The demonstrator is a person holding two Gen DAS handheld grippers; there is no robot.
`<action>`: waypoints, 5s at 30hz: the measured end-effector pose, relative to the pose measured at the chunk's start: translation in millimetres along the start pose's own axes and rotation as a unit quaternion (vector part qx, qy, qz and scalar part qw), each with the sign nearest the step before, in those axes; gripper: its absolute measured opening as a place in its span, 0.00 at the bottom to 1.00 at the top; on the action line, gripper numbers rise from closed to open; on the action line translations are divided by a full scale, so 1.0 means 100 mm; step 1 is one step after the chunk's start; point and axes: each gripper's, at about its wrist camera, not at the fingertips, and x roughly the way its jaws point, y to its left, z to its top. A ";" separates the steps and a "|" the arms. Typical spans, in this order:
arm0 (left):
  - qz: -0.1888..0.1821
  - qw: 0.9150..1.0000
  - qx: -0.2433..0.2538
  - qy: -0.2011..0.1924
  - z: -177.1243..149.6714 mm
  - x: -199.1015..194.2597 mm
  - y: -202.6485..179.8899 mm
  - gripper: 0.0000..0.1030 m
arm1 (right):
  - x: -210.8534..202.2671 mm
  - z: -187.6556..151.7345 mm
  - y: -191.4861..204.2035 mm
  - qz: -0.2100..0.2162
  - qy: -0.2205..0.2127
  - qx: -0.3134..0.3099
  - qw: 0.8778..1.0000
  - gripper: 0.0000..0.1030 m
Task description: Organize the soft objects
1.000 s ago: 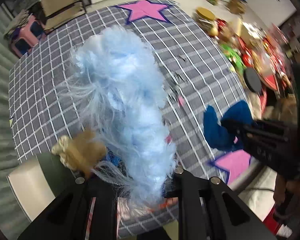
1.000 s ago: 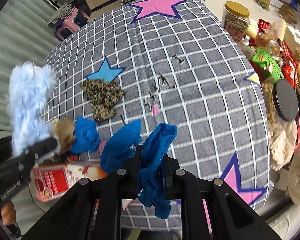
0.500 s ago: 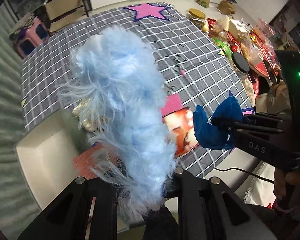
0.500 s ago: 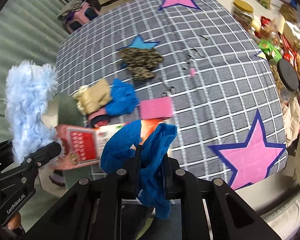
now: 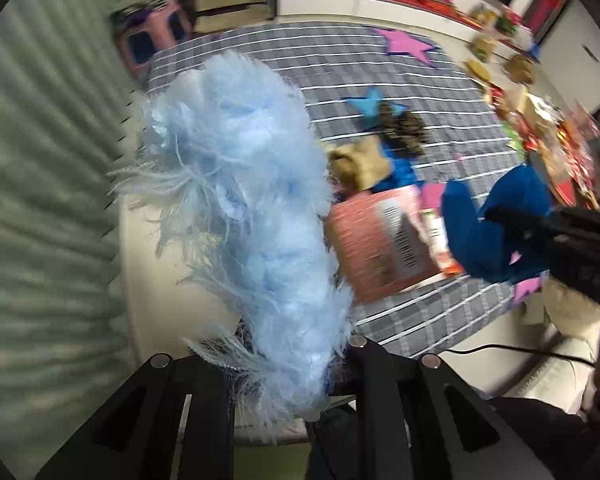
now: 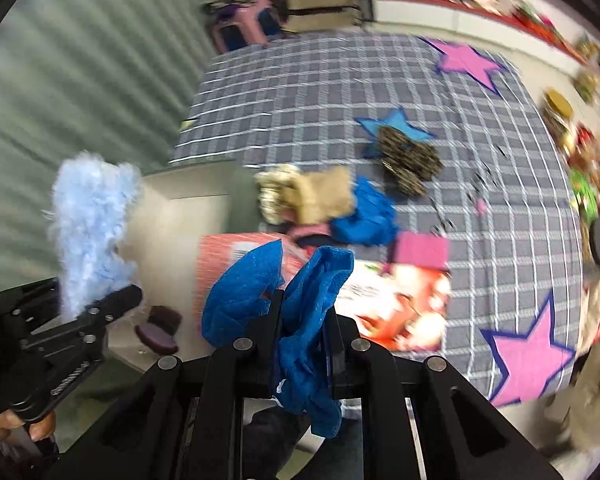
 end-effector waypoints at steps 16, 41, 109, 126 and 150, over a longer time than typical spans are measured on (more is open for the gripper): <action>0.039 0.997 -0.041 0.052 -0.53 0.51 0.55 0.18 | 0.30 0.18 1.23 0.032 0.023 -0.155 0.987 0.16; 0.033 0.996 -0.036 0.068 -0.57 0.59 0.54 0.18 | 0.47 0.13 1.29 0.026 0.046 -0.157 0.986 0.16; 0.031 0.996 -0.037 0.069 -0.54 0.61 0.54 0.18 | 0.50 0.09 1.35 0.025 0.052 -0.171 0.984 0.16; 0.037 0.997 -0.040 0.058 -0.58 0.54 0.54 0.18 | 0.46 0.10 1.24 0.033 0.052 -0.148 0.987 0.16; 0.011 0.995 -0.092 0.042 -0.50 0.64 0.65 1.00 | 0.15 0.38 0.90 0.023 -0.016 -0.109 0.994 0.93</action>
